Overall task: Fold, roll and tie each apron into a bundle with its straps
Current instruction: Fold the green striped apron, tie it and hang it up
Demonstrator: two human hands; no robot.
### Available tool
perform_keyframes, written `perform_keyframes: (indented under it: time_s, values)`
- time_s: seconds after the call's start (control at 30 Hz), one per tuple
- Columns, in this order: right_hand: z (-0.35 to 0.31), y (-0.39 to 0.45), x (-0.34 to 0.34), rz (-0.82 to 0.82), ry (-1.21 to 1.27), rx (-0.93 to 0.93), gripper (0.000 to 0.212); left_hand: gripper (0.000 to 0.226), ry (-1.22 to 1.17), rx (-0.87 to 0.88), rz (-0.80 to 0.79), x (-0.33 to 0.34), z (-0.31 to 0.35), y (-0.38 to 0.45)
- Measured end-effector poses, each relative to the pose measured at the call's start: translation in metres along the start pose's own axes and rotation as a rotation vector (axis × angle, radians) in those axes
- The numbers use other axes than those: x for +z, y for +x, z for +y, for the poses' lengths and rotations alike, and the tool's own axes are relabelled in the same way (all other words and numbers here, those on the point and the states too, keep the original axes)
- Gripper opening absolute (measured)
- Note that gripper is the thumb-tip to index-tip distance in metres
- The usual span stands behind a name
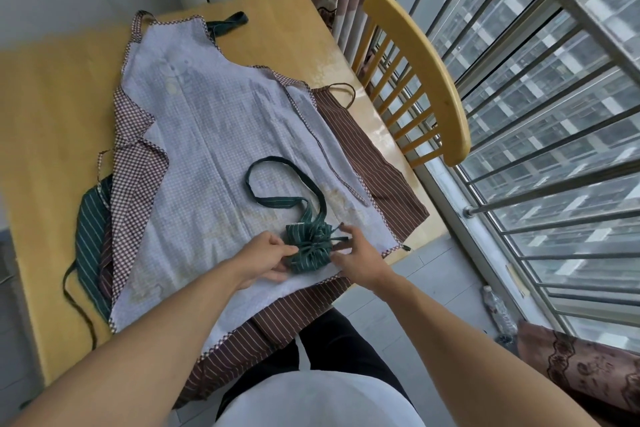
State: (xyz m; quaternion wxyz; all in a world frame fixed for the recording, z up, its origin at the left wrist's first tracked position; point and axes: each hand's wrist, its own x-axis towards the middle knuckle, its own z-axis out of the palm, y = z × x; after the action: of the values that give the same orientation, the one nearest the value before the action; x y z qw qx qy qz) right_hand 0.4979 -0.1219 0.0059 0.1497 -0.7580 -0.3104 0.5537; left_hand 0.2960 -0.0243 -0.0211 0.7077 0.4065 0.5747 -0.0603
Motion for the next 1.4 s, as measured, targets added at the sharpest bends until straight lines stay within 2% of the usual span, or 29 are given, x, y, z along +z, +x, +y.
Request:
perform_keyframes:
  time_s: [0.1, 0.2, 0.23, 0.3, 0.37, 0.43, 0.57, 0.6, 0.67, 0.8, 0.93, 1.07, 1.27, 1.4]
  values:
    - [-0.006, 0.000, 0.018, -0.021, 0.250, 0.104, 0.071, 0.037, 0.106, 0.035, 0.030, 0.010, 0.005, -0.002]
    - [-0.013, 0.001, 0.033, 0.099, 0.359, 0.113, 0.083, 0.021, 0.171, 0.103, 0.106, 0.021, 0.007, -0.009]
    - [-0.016, 0.002, 0.033, 0.147, 0.367, 0.100, 0.076, 0.015, 0.160, 0.124, 0.120, 0.022, 0.009, -0.011]
    - [-0.023, 0.002, 0.029, 0.169, 0.455, 0.083, 0.051, 0.022, 0.047, 0.149, 0.096, 0.019, 0.014, -0.018]
    - [-0.035, 0.000, 0.022, 0.118, 0.560, 0.071, 0.044, 0.033, -0.110, 0.149, 0.015, 0.012, 0.024, -0.027]
    - [-0.053, -0.009, 0.015, 0.096, 0.592, 0.031, 0.041, 0.031, -0.199, 0.192, -0.028, 0.005, 0.036, -0.041]
    - [-0.084, -0.037, 0.006, 0.063, 0.656, -0.046, 0.016, 0.024, -0.224, 0.324, 0.086, 0.004, 0.053, -0.068]
    - [-0.089, -0.043, 0.005, 0.051, 0.689, -0.051, 0.015, 0.025, -0.254, 0.333, 0.082, 0.004, 0.054, -0.072]
    - [-0.093, -0.057, 0.002, 0.014, 0.752, -0.057, 0.020, 0.026, -0.313, 0.353, 0.021, 0.001, 0.054, -0.082]
    - [-0.082, -0.082, -0.005, -0.106, 0.812, -0.069, 0.034, 0.037, -0.332, 0.382, -0.204, -0.006, 0.051, -0.099]
    - [-0.060, -0.108, -0.019, -0.112, 0.725, -0.289, 0.041, 0.040, -0.184, 0.366, -0.403, -0.002, 0.059, -0.113]
    - [-0.035, -0.139, -0.032, 0.033, 0.654, -0.353, 0.044, 0.037, -0.105, 0.425, -0.424, 0.041, 0.072, -0.130]
    - [0.025, -0.201, -0.045, 0.091, 0.728, -0.305, 0.044, 0.021, 0.022, 0.531, -0.235, 0.135, 0.073, -0.141]
    - [0.081, -0.252, -0.055, 0.294, 0.811, -0.252, 0.045, 0.018, 0.143, 0.580, -0.302, 0.207, 0.053, -0.167]
